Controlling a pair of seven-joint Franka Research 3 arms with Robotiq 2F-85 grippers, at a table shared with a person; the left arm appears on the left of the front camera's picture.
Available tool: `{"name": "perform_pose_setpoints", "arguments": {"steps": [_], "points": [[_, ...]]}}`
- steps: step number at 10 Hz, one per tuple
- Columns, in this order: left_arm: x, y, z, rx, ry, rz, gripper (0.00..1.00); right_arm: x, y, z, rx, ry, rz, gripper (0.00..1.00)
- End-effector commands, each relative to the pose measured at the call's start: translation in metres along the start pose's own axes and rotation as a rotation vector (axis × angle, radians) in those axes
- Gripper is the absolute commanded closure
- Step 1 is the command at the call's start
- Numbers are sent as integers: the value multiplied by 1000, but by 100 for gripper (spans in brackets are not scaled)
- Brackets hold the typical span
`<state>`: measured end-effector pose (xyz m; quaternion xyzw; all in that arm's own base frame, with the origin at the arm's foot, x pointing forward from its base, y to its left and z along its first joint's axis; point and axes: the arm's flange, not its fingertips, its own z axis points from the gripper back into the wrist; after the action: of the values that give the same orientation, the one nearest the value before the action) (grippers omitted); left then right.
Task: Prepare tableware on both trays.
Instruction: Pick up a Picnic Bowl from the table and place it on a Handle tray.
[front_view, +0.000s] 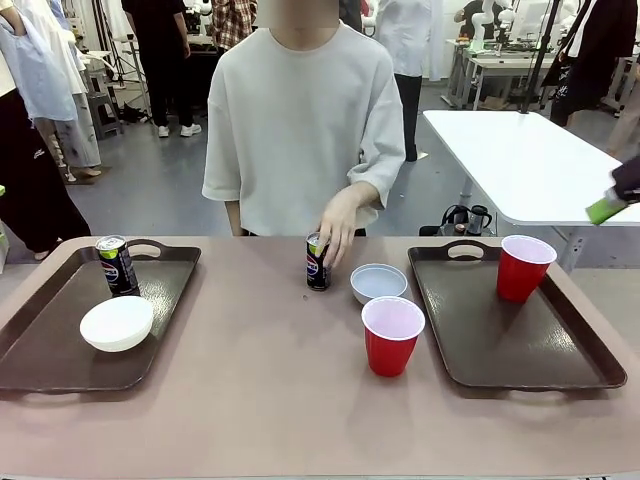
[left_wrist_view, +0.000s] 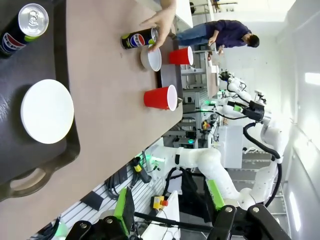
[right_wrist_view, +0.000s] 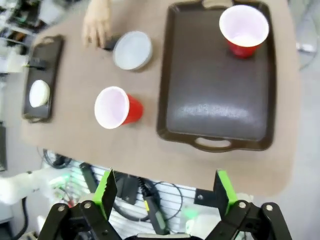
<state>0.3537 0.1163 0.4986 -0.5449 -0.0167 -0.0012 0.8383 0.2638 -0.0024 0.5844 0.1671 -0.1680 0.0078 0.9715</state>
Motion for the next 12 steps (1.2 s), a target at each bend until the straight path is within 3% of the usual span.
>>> {"name": "perform_pose_setpoints", "arguments": {"steps": [1,3,6,7,8,11,12], "points": [[-3,0,0,-10,-3,-21,24,27,19,-36,-125,102,-59,0],[-3,0,0,-10,-3,-21,24,39,41,-82,-171,168,-30,0],[-3,0,0,-10,-3,-21,24,51,63,-157,-252,163,13,0],[-3,0,0,-10,-3,-21,24,49,67,-163,-186,150,44,0],[-3,0,0,-10,-3,-21,24,43,60,-144,-215,184,17,0],[-3,0,0,-10,-3,-21,24,48,63,-156,-194,182,39,0],[-3,0,0,-10,-3,-21,24,47,59,-156,-250,201,64,0]]}}
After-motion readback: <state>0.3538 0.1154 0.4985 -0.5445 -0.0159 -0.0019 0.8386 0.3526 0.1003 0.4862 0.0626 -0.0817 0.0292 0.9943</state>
